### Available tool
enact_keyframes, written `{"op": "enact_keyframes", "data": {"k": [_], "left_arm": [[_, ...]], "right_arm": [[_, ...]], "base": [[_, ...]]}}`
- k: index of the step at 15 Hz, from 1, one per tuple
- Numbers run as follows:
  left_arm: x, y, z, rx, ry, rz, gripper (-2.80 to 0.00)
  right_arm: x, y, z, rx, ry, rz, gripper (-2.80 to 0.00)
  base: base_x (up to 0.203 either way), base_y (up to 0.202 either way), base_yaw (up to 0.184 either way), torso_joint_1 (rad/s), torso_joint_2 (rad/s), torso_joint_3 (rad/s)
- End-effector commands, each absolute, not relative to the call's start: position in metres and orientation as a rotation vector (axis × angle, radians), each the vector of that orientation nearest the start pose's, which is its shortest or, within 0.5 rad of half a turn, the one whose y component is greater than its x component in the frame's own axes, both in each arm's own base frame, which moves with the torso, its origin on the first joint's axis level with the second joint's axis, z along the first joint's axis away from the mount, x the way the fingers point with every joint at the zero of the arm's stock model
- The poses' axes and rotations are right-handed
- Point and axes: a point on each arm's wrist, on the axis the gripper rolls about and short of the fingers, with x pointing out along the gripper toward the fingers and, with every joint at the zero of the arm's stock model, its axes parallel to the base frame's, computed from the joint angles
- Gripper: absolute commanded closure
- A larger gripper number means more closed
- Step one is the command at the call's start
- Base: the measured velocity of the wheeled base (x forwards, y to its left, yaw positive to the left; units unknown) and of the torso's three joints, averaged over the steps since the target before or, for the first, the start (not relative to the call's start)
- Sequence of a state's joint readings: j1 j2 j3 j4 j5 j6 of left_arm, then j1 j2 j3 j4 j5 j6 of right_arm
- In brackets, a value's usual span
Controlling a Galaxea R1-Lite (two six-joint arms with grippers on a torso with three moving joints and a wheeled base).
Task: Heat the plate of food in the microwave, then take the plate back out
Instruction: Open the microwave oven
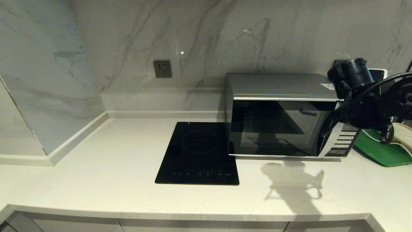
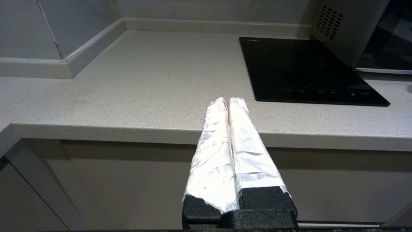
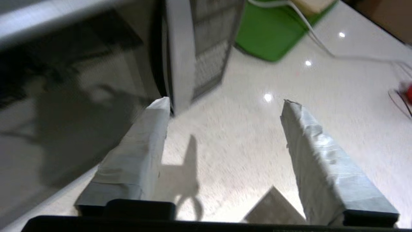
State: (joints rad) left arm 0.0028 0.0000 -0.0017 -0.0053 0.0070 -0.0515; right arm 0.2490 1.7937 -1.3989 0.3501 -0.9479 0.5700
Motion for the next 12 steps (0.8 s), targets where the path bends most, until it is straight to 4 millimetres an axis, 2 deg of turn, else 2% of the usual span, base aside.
{"op": "enact_keyframes", "data": {"k": [1,4,9,12], "left_arm": [[-0.023,0.0,0.077,-0.052,-0.008,0.011,0.0],[-0.023,0.0,0.077,-0.052,-0.008,0.011,0.0],[-0.023,0.0,0.077,-0.052,-0.009,0.01,0.0],[-0.023,0.0,0.077,-0.052,-0.008,0.011,0.0]], "right_arm": [[0.321,0.065,0.196,0.062,0.463,-0.874,-2.8],[0.336,0.072,0.17,0.038,0.499,-0.891,-2.8],[0.364,0.081,0.147,0.012,0.505,-0.917,-2.8],[0.384,0.075,0.138,0.007,0.482,-0.972,-2.8]], "base": [[0.0,0.0,0.0,0.0,0.0,0.0],[0.0,0.0,0.0,0.0,0.0,0.0],[0.0,0.0,0.0,0.0,0.0,0.0],[0.0,0.0,0.0,0.0,0.0,0.0]]}}
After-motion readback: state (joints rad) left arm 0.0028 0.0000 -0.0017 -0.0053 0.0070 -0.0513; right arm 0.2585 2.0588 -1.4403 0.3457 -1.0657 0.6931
